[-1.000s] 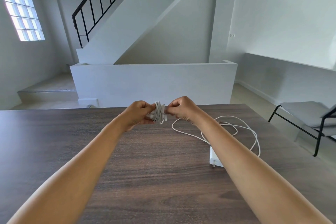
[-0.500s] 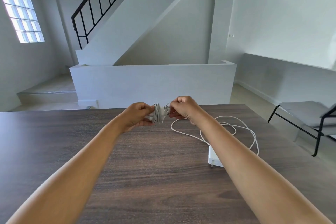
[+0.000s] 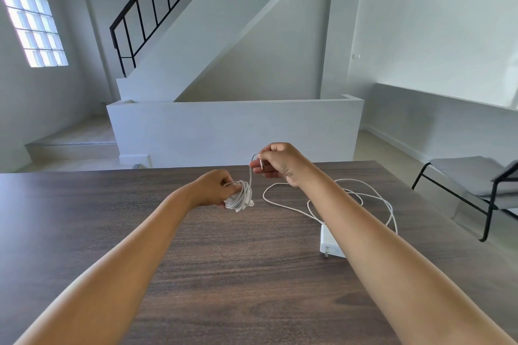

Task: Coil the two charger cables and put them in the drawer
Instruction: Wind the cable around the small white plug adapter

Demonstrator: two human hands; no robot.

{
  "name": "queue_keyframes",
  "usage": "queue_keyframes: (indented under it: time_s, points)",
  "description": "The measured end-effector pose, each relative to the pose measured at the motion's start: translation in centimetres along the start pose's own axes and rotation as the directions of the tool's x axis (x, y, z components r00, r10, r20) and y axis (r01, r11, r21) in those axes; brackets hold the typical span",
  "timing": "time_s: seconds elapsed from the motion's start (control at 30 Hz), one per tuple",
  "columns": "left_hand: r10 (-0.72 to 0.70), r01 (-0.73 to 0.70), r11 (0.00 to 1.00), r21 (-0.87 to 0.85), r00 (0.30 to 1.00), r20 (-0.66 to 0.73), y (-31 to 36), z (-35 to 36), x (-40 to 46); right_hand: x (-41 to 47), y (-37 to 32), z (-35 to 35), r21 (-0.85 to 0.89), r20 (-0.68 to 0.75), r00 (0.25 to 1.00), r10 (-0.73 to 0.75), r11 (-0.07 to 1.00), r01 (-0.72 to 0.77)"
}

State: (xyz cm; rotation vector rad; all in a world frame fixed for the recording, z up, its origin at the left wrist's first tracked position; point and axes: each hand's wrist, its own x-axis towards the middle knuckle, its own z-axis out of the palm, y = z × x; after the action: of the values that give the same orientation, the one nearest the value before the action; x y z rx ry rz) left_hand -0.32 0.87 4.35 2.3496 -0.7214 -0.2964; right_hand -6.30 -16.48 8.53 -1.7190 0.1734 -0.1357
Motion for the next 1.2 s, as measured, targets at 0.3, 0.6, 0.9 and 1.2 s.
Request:
queue_keyframes:
  time_s: [0.3,0.6,0.9,1.2]
  points:
    - [-0.022,0.055,0.973,0.226,0.989,-0.145,-0.4,-0.8,0.1,-0.7,-0.6,1.1,0.130,0.123,0.992,0.003,0.991,-0.019]
    - [-0.321,0.175,0.934,-0.311,0.792,-0.519,-1.1,-1.3,1.2,-2.3,-1.0,1.5,0.038,0.370,0.929,-0.028,0.999,0.015]
    - [-0.362,-0.005,0.194,-0.981,0.929,-0.076,0.8,-3.5,0.0,-2.2,0.8,0.8,-0.196,0.449,0.884,0.130,0.980,-0.045]
    - [-0.096,0.123,0.344,-0.931,0.991,0.095,0.9,-4.2,-2.4,-0.9,2.1,-0.5,-0.336,0.242,0.949,0.201,0.935,-0.112]
